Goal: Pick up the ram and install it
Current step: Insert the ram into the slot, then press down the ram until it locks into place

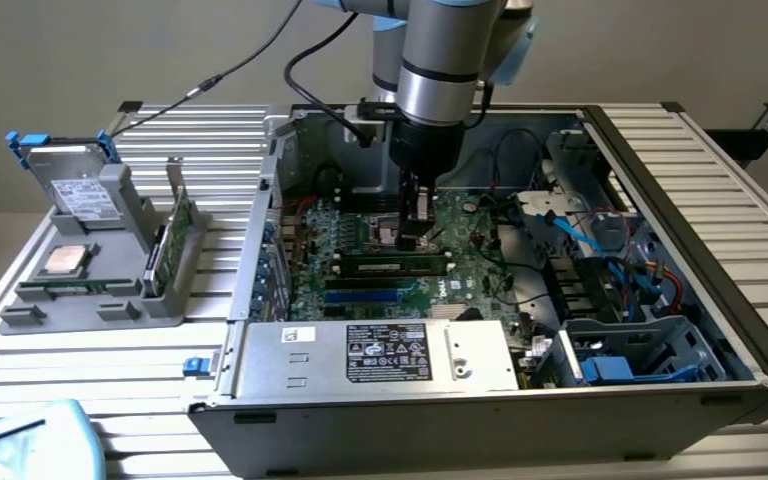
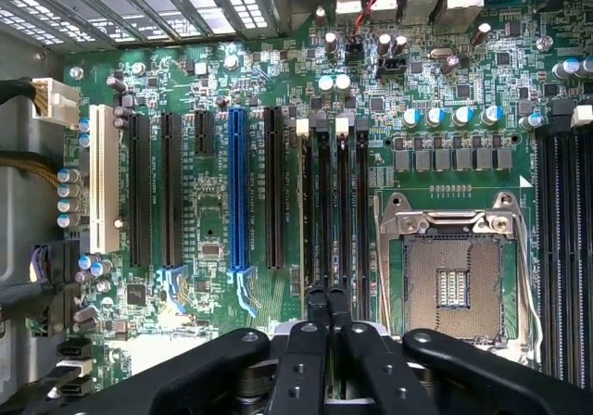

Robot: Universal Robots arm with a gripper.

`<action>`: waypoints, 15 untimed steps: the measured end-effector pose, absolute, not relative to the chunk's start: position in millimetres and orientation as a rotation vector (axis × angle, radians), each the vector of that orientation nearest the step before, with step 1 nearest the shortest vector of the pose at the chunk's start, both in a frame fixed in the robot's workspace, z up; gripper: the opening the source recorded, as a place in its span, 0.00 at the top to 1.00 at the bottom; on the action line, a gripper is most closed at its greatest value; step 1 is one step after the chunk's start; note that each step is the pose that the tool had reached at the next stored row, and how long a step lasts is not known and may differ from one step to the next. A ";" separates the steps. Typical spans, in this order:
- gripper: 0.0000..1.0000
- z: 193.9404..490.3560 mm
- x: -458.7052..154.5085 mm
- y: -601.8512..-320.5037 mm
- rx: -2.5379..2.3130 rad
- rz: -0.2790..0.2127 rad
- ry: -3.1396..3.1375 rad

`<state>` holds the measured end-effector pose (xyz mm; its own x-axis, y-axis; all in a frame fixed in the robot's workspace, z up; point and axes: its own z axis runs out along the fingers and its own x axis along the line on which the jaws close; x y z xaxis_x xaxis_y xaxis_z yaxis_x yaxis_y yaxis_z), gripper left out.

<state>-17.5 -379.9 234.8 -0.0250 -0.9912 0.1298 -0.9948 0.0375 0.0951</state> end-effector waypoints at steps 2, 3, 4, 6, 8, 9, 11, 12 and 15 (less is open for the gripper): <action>0.90 234.9 -17.5 -379.9 2.075 0.033 -2.141; 0.90 234.9 -17.5 -379.9 2.075 0.033 -2.141; 0.90 234.9 -17.5 -379.9 2.075 0.033 -2.141; 0.90 234.9 -17.5 -379.9 2.075 0.033 -2.141; 0.90 234.9 -17.5 -379.9 2.075 0.033 -2.141; 0.90 234.9 -17.5 -379.9 2.075 0.033 -2.141; 0.90 234.9 -17.5 -379.9 2.075 0.033 -2.141; 0.90 234.9 -17.5 -379.9 2.075 0.033 -2.141; 0.90 234.9 -17.5 -379.9 2.075 0.033 -2.141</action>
